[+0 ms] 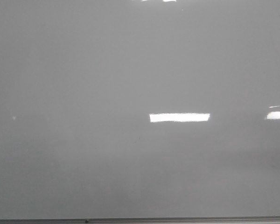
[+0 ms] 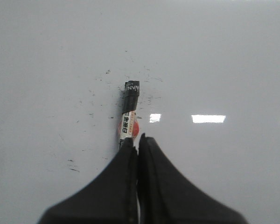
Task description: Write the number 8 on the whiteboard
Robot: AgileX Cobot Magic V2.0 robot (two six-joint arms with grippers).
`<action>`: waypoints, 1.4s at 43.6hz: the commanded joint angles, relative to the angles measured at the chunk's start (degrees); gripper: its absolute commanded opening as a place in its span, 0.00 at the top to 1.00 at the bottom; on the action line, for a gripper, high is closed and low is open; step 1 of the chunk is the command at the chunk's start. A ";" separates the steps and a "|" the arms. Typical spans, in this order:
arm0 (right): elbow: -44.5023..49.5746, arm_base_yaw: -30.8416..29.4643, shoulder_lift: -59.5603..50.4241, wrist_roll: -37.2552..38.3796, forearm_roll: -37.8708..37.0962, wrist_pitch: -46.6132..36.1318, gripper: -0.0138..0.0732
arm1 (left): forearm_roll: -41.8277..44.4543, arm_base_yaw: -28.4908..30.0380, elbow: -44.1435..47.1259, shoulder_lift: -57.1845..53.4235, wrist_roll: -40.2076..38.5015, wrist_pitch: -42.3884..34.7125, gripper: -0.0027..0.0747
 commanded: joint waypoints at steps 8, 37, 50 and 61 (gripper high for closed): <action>-0.09 -0.04 -0.92 0.00 -0.76 -4.33 0.92 | -0.52 -0.01 0.78 -0.75 0.00 -4.83 0.99; -0.09 -0.04 -0.92 0.00 -0.76 -4.33 0.92 | -0.52 -0.01 0.78 -0.75 0.00 -4.83 0.99; -0.09 -0.04 -0.92 0.00 -0.76 -4.33 0.92 | -0.52 -0.01 0.78 -0.75 0.00 -4.83 0.99; -0.09 -0.04 -0.92 0.00 -0.76 -5.32 0.92 | -0.52 -0.01 0.78 -0.75 0.00 -6.43 0.99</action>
